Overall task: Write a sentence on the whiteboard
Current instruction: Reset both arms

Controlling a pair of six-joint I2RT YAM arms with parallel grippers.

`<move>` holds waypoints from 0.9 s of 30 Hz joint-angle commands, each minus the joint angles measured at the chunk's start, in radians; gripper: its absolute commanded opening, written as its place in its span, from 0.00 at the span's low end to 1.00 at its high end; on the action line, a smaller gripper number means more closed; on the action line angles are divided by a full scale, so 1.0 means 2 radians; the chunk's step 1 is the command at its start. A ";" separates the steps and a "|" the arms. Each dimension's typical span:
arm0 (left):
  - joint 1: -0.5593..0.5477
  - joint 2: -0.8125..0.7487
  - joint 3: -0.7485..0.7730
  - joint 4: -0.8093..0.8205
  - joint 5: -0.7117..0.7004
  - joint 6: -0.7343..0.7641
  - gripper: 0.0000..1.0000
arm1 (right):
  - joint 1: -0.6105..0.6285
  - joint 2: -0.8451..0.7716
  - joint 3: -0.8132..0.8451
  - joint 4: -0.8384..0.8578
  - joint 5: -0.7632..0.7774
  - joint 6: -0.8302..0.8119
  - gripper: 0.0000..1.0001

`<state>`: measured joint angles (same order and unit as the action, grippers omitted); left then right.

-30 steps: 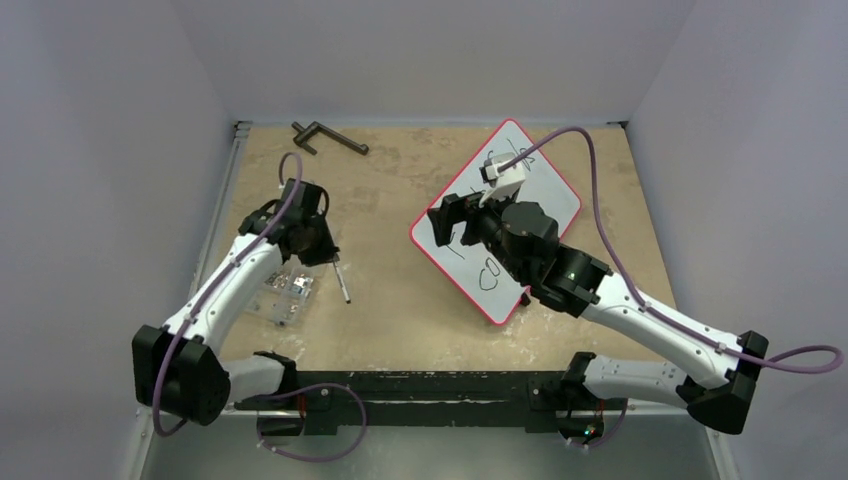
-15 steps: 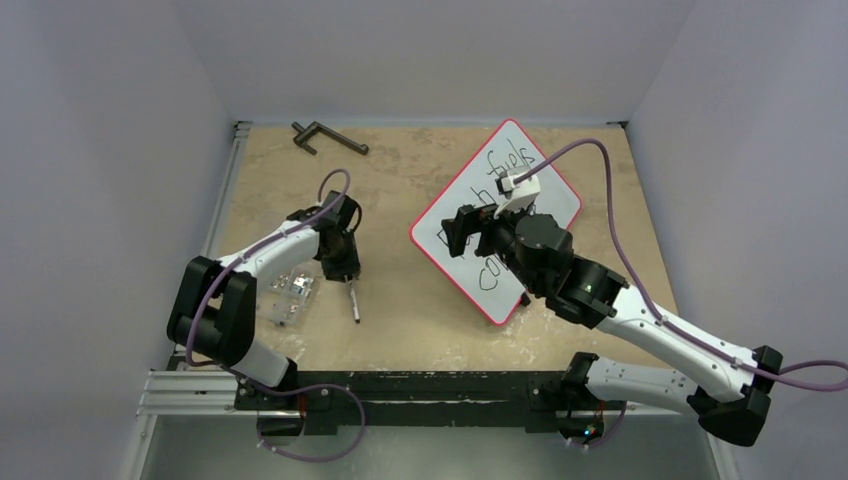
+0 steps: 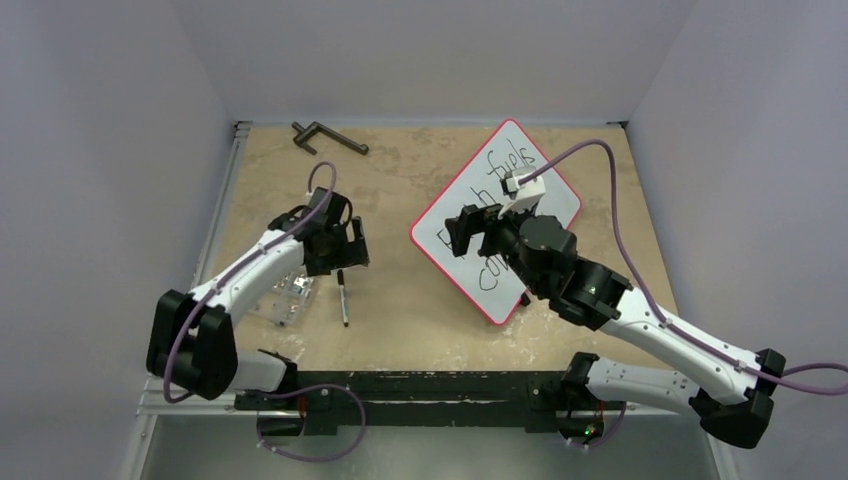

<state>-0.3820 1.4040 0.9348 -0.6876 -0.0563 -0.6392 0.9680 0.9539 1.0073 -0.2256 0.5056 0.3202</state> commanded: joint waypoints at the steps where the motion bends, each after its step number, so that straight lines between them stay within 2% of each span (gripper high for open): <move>1: -0.002 -0.077 0.038 -0.046 -0.024 0.026 0.89 | 0.001 -0.017 0.002 0.000 0.014 0.010 0.99; 4: -0.002 -0.128 0.059 -0.068 -0.047 0.044 1.00 | 0.001 -0.023 -0.006 -0.005 0.020 0.018 0.99; 12: 0.001 -0.241 0.079 -0.063 -0.093 0.120 1.00 | 0.001 -0.067 -0.047 0.007 0.010 0.025 0.99; 19: 0.001 -0.344 0.021 0.009 -0.114 0.187 1.00 | 0.000 -0.122 -0.103 -0.005 0.012 0.040 0.99; 24: 0.001 -0.407 -0.046 0.070 -0.107 0.199 1.00 | 0.001 -0.159 -0.130 -0.045 0.024 0.066 0.99; 27: 0.001 -0.425 -0.055 0.079 -0.107 0.211 1.00 | 0.001 -0.177 -0.145 -0.063 0.030 0.083 0.99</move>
<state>-0.3820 0.5858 0.8516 -0.6350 -0.2615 -0.2798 0.9680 0.6426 0.7483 -0.2989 0.5255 0.4221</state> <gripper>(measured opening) 0.998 0.987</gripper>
